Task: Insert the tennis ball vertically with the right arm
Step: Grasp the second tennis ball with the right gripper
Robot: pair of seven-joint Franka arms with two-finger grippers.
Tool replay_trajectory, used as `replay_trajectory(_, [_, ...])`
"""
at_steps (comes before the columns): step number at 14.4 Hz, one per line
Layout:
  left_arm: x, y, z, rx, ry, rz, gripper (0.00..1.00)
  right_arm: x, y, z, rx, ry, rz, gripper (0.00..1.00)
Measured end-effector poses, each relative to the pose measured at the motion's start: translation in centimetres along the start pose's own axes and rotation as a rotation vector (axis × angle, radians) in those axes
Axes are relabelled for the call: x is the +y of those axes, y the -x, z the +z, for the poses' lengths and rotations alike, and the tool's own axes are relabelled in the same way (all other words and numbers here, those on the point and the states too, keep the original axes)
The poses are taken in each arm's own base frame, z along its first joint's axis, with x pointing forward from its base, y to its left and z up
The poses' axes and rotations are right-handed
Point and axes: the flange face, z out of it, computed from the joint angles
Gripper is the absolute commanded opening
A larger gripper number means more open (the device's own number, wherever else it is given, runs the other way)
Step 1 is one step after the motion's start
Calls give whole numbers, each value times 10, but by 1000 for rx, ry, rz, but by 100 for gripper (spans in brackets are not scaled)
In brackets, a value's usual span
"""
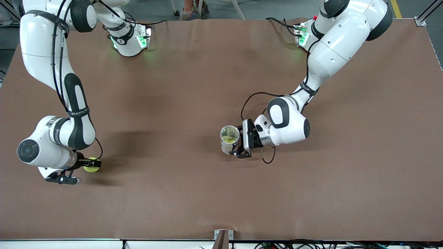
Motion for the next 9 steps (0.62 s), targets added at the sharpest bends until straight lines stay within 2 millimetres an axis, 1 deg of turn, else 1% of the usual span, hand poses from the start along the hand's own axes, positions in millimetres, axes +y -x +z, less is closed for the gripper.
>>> replay_trajectory(2, [0,0,0,0,0,0,86,0,0,0,0,0,-1,43])
replay_trajectory(3, [0,0,0,0,0,0,86,-1,-1,-1,3,0,-2,37])
replay_trajectory(4, [0,0,0,0,0,0,86,-1,-2,-2,5,0,-3,34])
replay_trajectory(6, [0,0,0,-1,0,0,86,-3,-2,-2,5,1,-17,32])
replay_trajectory(9, [0,1,0,-2,0,-1,86,-16,-1,-4,-11,-2,-42,31])
